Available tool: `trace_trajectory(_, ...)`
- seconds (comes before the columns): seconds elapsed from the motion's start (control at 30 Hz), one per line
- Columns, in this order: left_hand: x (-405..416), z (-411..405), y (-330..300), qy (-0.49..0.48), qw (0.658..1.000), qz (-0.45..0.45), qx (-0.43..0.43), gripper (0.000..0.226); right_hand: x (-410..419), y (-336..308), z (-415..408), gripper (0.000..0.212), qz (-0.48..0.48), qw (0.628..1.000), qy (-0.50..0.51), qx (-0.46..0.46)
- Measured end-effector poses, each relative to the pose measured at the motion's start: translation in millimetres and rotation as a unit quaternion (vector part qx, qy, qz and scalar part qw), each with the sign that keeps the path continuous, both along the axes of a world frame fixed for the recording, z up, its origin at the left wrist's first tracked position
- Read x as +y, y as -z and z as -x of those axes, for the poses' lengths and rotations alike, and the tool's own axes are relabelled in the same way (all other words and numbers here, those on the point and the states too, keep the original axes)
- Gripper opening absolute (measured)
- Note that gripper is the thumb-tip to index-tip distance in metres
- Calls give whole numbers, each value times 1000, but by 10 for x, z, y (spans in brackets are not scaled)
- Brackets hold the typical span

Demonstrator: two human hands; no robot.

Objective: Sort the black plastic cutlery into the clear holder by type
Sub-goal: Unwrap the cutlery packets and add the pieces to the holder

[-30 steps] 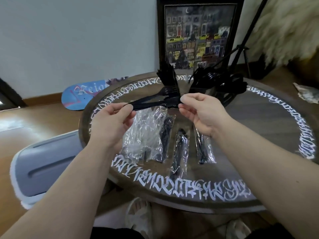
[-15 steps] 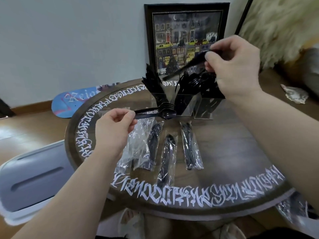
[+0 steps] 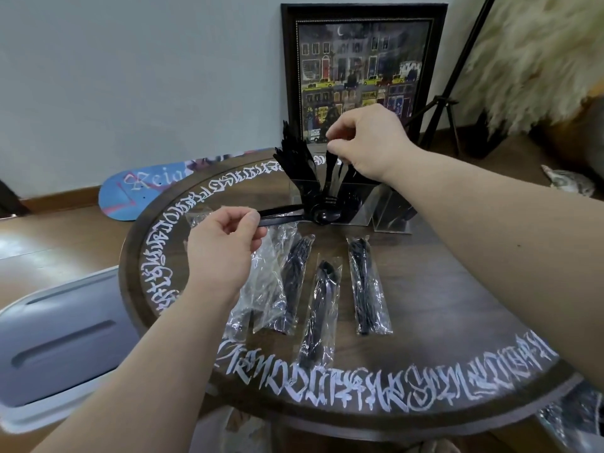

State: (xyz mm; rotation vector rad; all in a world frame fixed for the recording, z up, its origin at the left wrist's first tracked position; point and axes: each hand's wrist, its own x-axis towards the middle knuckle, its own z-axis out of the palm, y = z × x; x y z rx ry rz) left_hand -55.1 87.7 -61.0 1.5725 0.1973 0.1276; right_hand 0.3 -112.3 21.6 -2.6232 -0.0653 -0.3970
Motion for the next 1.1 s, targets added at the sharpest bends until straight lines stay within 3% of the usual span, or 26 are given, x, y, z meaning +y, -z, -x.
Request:
trace_trajectory(0.27,19,-26,21,-6,1000,26,14,13,-85,82,131,28,-51,998,-1,26)
trace_trajectory(0.4,-57,5,-17,10,997,76,24,13,-244,175,420,10,-137,988,33,62)
trace_trajectory(0.5,-126,28,-43,22,994,103,26,14,-304,298,611,11,-243,962,44,114)
trace_trajectory(0.63,-259,82,-75,51,992,113,25,15,-383,377,724,8,-371,919,68,116)
trace_trajectory(0.8,-428,116,-95,84,990,108,26,13,-492,431,789,8,-446,883,102,105)
trace_trajectory(0.97,-569,135,-73,99,993,56,13,16,-650,473,879,17,-438,889,116,66)
trace_trajectory(1.1,-610,124,-44,81,996,20,11,18,-820,383,888,23,-311,938,139,-71)
